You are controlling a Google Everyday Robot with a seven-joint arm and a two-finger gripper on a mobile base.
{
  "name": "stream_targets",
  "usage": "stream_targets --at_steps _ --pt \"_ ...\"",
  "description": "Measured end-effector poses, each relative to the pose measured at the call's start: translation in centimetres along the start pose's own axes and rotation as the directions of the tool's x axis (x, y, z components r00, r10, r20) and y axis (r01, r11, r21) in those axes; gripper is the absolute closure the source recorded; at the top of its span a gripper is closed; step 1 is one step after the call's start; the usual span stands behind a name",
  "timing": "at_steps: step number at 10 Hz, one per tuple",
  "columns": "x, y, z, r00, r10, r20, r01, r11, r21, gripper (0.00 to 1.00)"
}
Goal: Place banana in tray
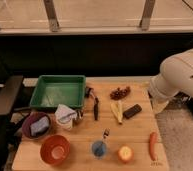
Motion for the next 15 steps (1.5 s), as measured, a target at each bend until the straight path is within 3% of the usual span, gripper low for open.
stream_targets --at_steps 4,5,6,7,8,9,10,11,12,14,15 --pt "-0.1 -0.2 -0.2 1.0 -0.018 -0.001 0.018 1.0 0.002 0.28" --pt "-0.4 -0.6 -0.4 0.998 -0.069 0.003 0.069 0.998 0.004 0.28" --pt "-1.5 -1.1 -0.3 0.988 -0.154 0.02 0.154 0.988 0.007 0.28" --pt "-3.3 -1.8 0.1 0.956 -0.288 0.059 0.287 0.958 0.017 0.28" --pt "-4.6 -2.3 0.5 0.921 -0.378 0.09 0.377 0.926 0.024 0.28" --pt "-5.9 -3.0 1.4 0.863 -0.491 0.115 0.491 0.871 0.031 0.28" --pt "-6.5 -3.7 2.6 0.796 -0.59 0.131 0.591 0.806 0.037 0.28" --pt "-6.9 -4.2 4.4 0.715 -0.684 0.142 0.687 0.726 0.035 0.28" --pt "-6.8 -4.5 6.3 0.672 -0.726 0.15 0.732 0.681 0.02 0.28" --pt "-6.7 -5.6 9.0 0.645 -0.75 0.149 0.758 0.652 0.001 0.28" --pt "-6.4 -5.6 9.2 0.647 -0.749 0.145 0.757 0.653 -0.003 0.28"
